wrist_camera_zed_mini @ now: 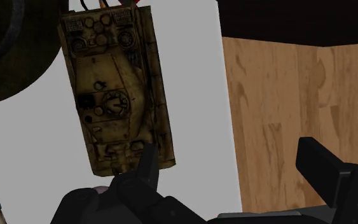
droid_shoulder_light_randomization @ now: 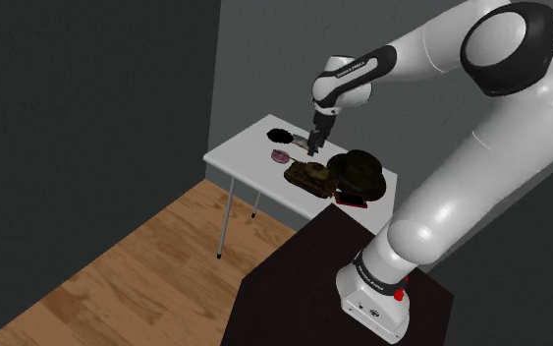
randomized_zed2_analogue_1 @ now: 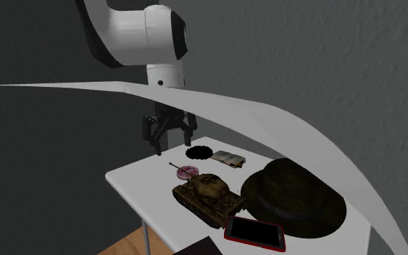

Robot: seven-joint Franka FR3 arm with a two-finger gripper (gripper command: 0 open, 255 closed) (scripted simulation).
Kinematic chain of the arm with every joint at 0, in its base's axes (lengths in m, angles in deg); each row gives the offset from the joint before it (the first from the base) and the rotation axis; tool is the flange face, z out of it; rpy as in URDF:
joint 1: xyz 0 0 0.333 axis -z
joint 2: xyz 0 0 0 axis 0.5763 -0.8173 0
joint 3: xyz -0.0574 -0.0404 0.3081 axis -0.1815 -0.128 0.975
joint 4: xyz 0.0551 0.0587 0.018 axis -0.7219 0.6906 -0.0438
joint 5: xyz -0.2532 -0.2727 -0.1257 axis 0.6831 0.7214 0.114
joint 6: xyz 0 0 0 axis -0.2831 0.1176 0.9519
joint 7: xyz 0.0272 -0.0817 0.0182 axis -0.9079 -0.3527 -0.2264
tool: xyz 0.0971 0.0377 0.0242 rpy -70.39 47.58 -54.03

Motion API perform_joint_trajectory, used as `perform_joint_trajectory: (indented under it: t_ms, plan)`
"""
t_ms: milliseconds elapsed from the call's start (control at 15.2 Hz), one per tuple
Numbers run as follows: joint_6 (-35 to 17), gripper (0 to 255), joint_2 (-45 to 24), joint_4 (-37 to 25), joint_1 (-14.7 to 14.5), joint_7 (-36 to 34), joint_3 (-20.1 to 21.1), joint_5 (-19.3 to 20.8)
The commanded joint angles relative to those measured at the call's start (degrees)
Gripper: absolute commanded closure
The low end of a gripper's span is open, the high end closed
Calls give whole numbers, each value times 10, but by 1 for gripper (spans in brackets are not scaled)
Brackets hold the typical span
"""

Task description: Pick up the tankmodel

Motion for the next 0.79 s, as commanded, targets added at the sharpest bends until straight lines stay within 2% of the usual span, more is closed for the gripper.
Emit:
perform_joint_trajectory:
  t_ms: [0,264,726]
  plan:
    - [-25,0,-51,-25,2,38,-8,-29]
    - [-59,0,-152,-86,23,114,-6,-94]
    - [-80,0,-317,-223,90,216,36,-183]
